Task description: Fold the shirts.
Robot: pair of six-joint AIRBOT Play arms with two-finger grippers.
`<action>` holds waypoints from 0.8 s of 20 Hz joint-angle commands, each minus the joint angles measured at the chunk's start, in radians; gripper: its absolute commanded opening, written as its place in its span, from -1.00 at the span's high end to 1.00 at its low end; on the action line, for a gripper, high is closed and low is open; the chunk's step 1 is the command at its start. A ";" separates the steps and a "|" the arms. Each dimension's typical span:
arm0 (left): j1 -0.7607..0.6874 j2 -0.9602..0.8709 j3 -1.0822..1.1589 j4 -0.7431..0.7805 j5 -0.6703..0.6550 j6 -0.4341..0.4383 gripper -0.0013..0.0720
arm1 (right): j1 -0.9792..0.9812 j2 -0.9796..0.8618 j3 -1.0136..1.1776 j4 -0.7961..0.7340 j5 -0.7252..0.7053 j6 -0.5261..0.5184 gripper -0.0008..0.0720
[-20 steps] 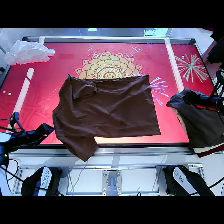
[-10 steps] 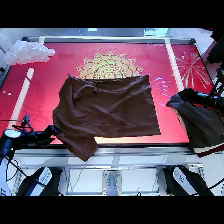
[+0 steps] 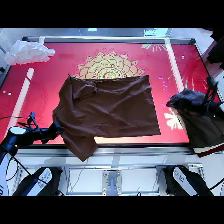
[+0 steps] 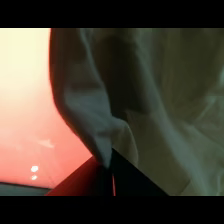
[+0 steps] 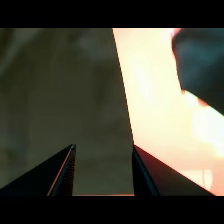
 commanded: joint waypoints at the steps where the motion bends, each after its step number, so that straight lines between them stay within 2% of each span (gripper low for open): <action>1: -0.003 -0.002 0.016 -0.010 -0.014 0.007 0.93 | 0.001 0.000 -0.169 -0.077 0.206 0.127 -0.14; 2: -0.003 -0.002 0.023 -0.010 -0.024 0.021 0.93 | 0.000 0.000 -0.240 -0.052 0.192 0.127 -0.14; 7: -0.003 -0.002 0.059 -0.010 -0.075 0.046 0.93 | 0.002 -0.001 -0.449 0.117 -0.064 0.122 -0.14; 10: -0.003 -0.002 0.065 -0.011 -0.075 0.053 0.93 | 0.002 -0.001 -0.491 0.198 -0.153 0.116 -0.14; 16: -0.003 -0.002 0.065 -0.012 -0.075 0.055 0.93 | 0.002 -0.012 -0.498 0.224 -0.277 0.117 -0.14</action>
